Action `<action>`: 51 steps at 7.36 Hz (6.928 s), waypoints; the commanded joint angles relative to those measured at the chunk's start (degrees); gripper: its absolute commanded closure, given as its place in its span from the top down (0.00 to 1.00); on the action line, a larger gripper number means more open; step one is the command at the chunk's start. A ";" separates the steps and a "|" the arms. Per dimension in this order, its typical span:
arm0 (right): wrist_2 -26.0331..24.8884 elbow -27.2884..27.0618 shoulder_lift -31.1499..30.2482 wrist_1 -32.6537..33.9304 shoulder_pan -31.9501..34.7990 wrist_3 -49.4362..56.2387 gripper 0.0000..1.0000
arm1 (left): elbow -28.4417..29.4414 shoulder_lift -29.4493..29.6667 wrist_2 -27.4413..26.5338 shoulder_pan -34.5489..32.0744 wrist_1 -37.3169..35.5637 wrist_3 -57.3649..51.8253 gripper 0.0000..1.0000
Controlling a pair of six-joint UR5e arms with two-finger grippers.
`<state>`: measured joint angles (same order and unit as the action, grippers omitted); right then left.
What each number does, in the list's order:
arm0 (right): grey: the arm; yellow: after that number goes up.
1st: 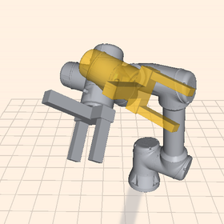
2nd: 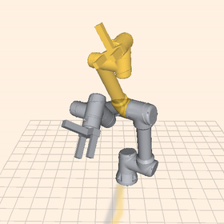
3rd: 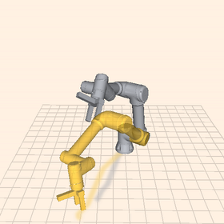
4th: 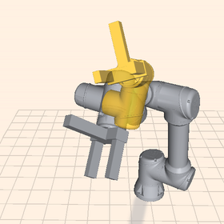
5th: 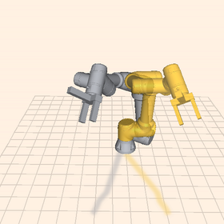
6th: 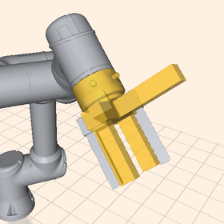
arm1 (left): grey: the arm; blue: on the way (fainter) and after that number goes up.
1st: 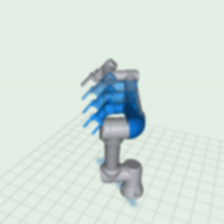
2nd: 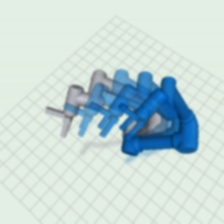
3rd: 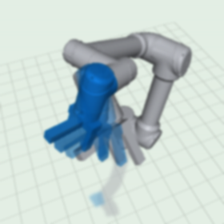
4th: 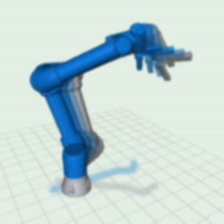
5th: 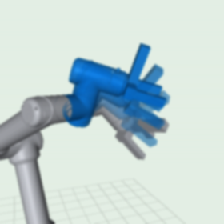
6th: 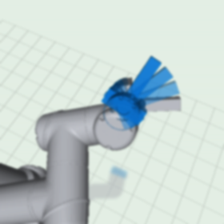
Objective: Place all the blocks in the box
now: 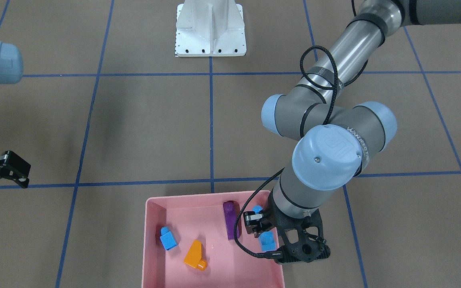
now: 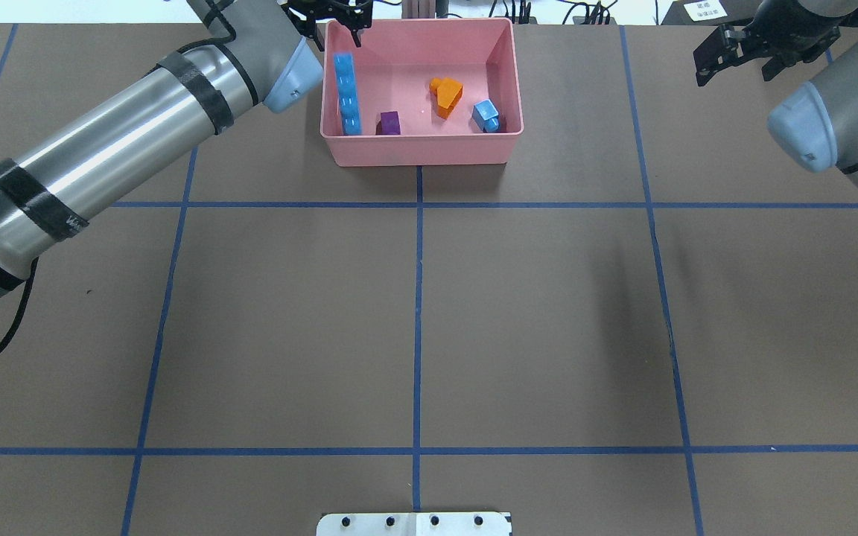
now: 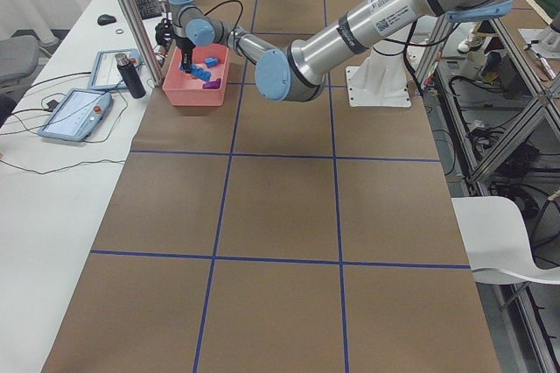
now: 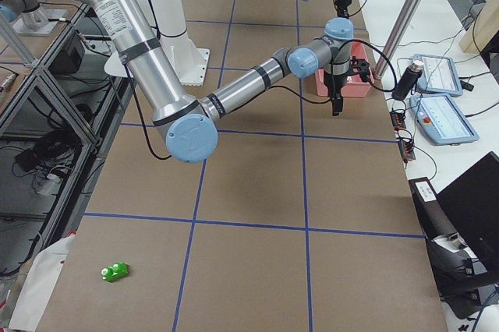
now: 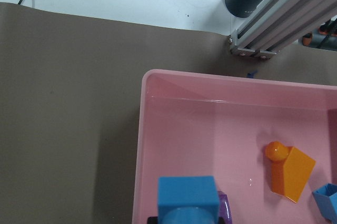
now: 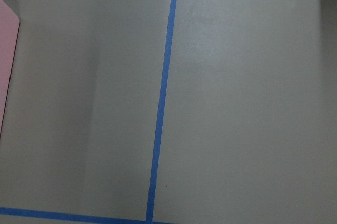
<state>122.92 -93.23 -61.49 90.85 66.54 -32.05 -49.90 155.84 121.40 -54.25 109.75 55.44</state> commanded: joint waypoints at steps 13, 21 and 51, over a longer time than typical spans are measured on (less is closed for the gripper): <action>5.49 -18.42 -77.32 -37.34 8.87 33.08 1.00 | -17.51 -25.84 8.24 -15.18 -17.29 -62.38 1.00; 11.11 13.25 -74.74 -53.67 8.61 41.37 0.99 | -24.72 -31.65 8.41 -14.92 -17.29 -61.59 1.00; -4.40 37.51 36.82 -5.13 -7.81 -16.10 0.00 | -32.10 -51.07 12.46 -34.78 -15.53 -64.84 1.00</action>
<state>123.12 -65.65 -32.90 87.71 61.49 -45.32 -81.95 104.71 133.73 -89.01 94.08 -9.42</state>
